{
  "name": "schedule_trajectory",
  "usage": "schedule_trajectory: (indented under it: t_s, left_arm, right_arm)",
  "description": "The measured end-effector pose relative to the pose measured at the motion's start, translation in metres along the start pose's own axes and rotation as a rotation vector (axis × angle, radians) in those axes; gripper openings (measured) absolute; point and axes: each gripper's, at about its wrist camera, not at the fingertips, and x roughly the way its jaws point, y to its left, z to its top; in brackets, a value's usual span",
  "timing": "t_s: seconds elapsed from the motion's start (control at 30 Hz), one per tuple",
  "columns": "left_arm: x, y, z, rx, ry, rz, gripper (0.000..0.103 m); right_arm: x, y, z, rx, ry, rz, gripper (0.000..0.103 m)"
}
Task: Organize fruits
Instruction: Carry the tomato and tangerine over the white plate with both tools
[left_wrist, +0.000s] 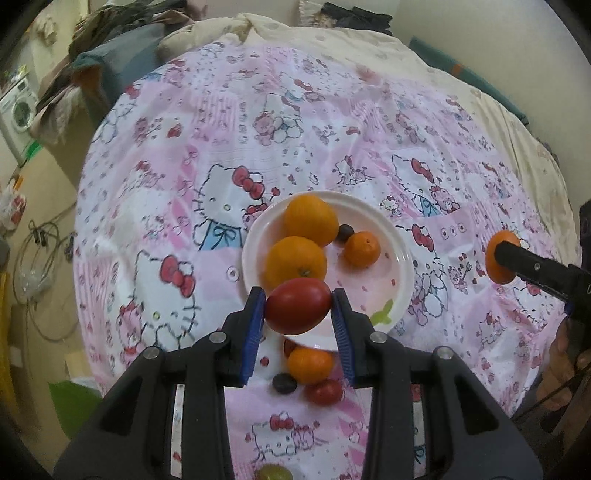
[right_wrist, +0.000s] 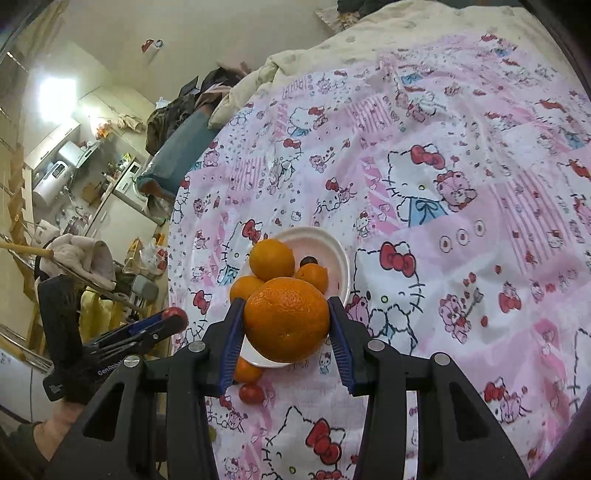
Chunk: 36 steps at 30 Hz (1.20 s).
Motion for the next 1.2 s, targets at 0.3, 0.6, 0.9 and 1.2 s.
schedule_trajectory:
  t_s: [0.3,0.6,0.9,1.2]
  left_arm:
    - [0.036,-0.013,-0.001,0.028,0.049,-0.034,0.032]
    - [0.056,-0.037,0.000,0.120,0.050,-0.021,0.033]
    - [0.062,-0.036,0.000,0.076,0.045,-0.030,0.034]
    - [0.062,-0.029,0.005,0.019,0.035,-0.038,0.034]
  right_arm:
    - [0.043,-0.001,0.018,-0.032,0.072,-0.010,0.046]
    - [0.083,-0.008,0.016,-0.024,0.165,-0.054,0.047]
    - [0.089,-0.016,0.011,0.015,0.191,-0.069,0.048]
    - [0.091,-0.012,0.009,0.005,0.197,-0.062,0.048]
